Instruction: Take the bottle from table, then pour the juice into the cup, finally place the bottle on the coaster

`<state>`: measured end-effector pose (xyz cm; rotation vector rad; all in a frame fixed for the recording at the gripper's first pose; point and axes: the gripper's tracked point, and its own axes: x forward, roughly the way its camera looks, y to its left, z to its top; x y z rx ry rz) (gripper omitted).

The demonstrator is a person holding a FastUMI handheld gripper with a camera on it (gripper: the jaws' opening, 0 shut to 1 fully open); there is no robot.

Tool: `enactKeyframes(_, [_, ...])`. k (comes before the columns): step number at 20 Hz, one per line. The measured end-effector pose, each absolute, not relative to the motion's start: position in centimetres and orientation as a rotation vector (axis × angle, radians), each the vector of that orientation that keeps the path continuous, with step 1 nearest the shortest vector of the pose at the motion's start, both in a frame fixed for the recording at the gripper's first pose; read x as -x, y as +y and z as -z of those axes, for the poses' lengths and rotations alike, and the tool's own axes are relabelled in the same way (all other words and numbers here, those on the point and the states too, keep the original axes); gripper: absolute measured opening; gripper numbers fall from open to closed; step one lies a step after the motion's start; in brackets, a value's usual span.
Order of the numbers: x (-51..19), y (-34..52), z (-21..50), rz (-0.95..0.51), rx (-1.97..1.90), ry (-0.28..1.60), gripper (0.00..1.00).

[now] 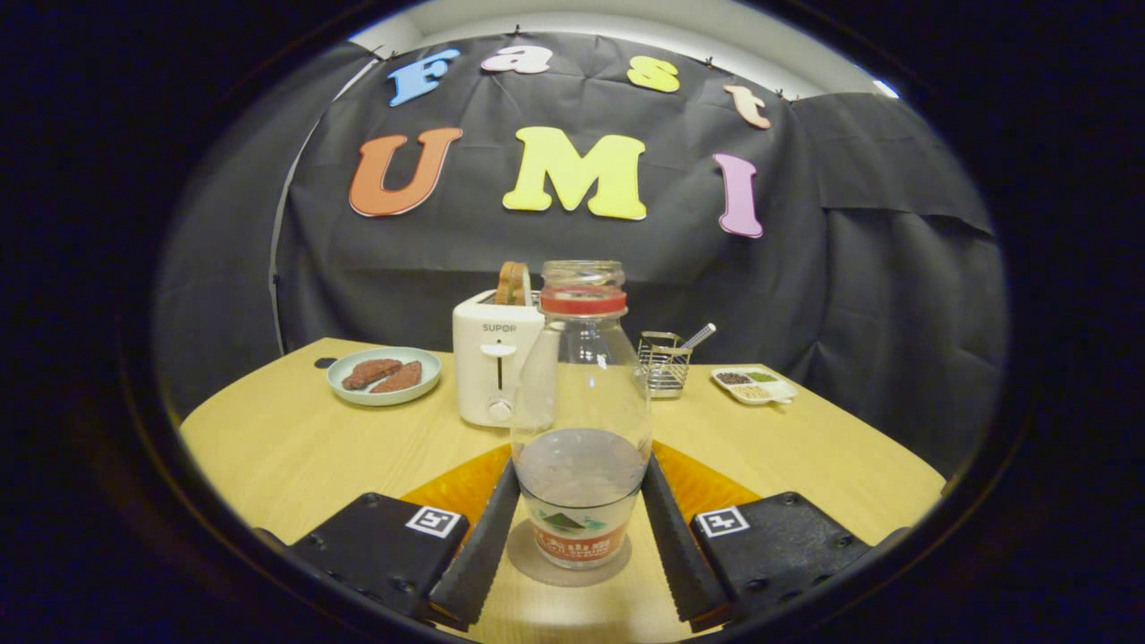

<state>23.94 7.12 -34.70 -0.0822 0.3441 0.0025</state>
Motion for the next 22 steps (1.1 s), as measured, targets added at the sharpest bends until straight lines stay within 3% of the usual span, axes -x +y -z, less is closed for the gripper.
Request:
enactKeyframes(9, [-23.4,7.1,34.5,0.008,0.089,0.334,0.84])
enactKeyframes(13, [-23.1,6.4,33.9,0.019,0.077,0.328,1.0])
enactKeyframes(22, [-21.9,6.6,30.0,0.013,0.026,0.305,1.0])
